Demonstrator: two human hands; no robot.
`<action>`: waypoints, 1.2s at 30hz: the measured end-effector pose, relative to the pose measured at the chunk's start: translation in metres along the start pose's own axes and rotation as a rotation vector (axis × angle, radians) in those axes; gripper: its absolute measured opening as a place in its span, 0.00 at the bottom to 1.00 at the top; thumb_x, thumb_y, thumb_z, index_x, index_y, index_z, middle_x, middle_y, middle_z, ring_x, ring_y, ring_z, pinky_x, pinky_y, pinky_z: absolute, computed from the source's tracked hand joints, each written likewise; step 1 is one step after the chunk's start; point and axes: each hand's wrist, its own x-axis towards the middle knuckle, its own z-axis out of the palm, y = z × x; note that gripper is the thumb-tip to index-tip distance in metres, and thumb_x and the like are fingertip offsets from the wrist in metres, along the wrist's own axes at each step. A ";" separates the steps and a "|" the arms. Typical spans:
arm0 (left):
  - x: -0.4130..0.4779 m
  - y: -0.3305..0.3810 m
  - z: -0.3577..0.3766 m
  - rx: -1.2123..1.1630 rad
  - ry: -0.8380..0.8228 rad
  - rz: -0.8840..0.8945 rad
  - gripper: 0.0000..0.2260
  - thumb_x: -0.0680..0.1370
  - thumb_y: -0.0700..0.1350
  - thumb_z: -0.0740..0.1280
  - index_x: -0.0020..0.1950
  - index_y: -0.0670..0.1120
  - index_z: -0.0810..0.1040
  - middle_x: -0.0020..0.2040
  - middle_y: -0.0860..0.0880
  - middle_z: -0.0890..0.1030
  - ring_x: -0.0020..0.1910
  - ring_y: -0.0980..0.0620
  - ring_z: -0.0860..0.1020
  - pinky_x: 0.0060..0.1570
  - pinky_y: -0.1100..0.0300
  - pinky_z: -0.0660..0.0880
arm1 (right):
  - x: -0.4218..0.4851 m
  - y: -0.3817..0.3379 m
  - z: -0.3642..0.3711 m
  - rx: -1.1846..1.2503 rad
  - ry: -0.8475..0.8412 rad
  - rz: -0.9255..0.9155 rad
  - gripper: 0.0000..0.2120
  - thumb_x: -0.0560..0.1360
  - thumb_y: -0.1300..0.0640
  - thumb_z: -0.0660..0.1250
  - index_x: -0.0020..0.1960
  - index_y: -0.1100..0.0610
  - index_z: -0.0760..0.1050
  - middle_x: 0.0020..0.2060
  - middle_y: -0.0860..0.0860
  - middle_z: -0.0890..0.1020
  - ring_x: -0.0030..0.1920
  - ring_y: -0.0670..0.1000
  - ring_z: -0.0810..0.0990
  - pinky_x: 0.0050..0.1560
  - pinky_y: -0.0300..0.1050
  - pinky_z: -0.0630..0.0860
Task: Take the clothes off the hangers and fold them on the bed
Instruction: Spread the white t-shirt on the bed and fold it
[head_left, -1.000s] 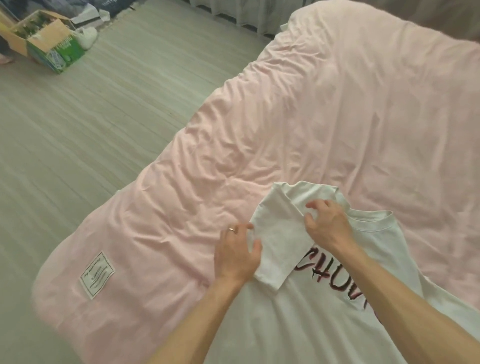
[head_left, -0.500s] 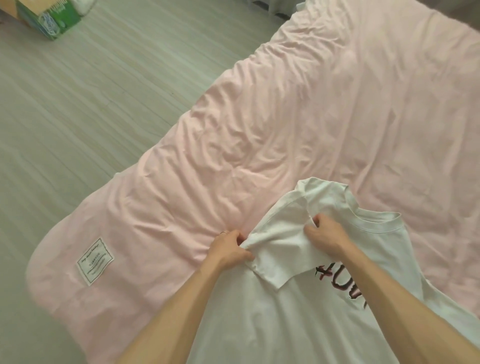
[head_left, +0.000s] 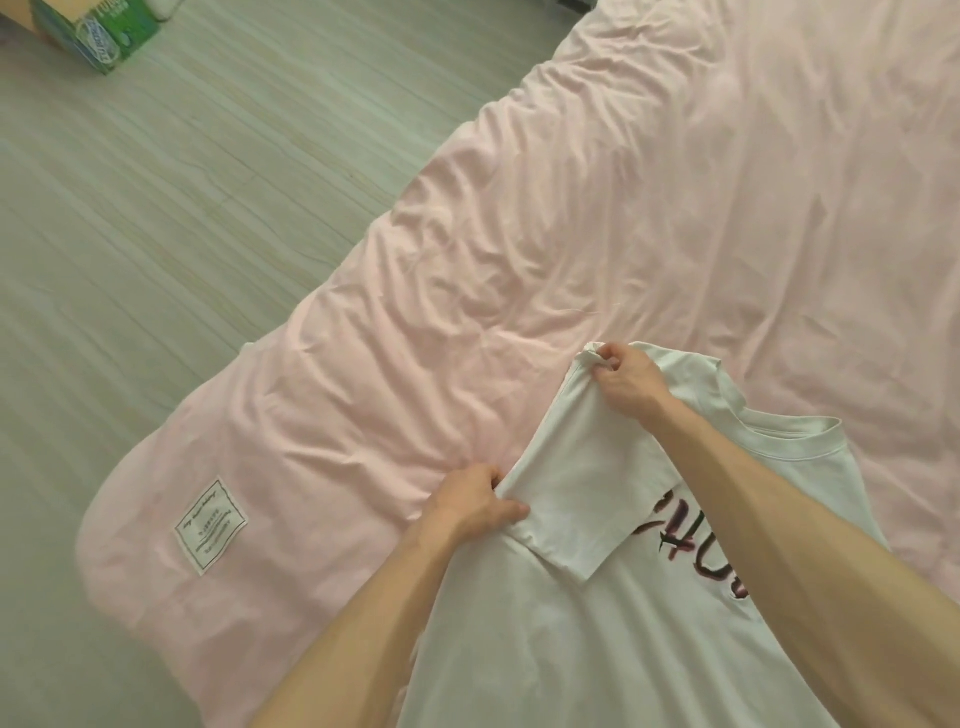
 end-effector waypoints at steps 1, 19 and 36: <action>0.000 -0.001 0.000 0.014 -0.008 0.006 0.16 0.68 0.59 0.72 0.51 0.54 0.79 0.47 0.55 0.83 0.49 0.51 0.80 0.49 0.55 0.78 | 0.002 0.000 0.002 0.050 0.002 0.013 0.07 0.80 0.57 0.61 0.54 0.52 0.76 0.46 0.50 0.79 0.49 0.53 0.76 0.48 0.42 0.68; -0.013 0.044 0.048 0.479 0.404 -0.125 0.23 0.73 0.46 0.64 0.68 0.47 0.66 0.67 0.44 0.74 0.65 0.41 0.72 0.58 0.49 0.69 | -0.118 0.098 -0.006 0.281 0.279 0.214 0.13 0.75 0.55 0.67 0.58 0.54 0.73 0.50 0.49 0.80 0.52 0.52 0.78 0.53 0.47 0.74; 0.052 0.324 0.176 0.649 0.228 0.590 0.31 0.79 0.60 0.62 0.79 0.52 0.58 0.76 0.45 0.67 0.76 0.45 0.62 0.73 0.49 0.57 | -0.171 0.338 -0.168 -0.110 0.041 0.519 0.19 0.75 0.33 0.58 0.50 0.47 0.73 0.56 0.48 0.82 0.60 0.56 0.78 0.62 0.54 0.69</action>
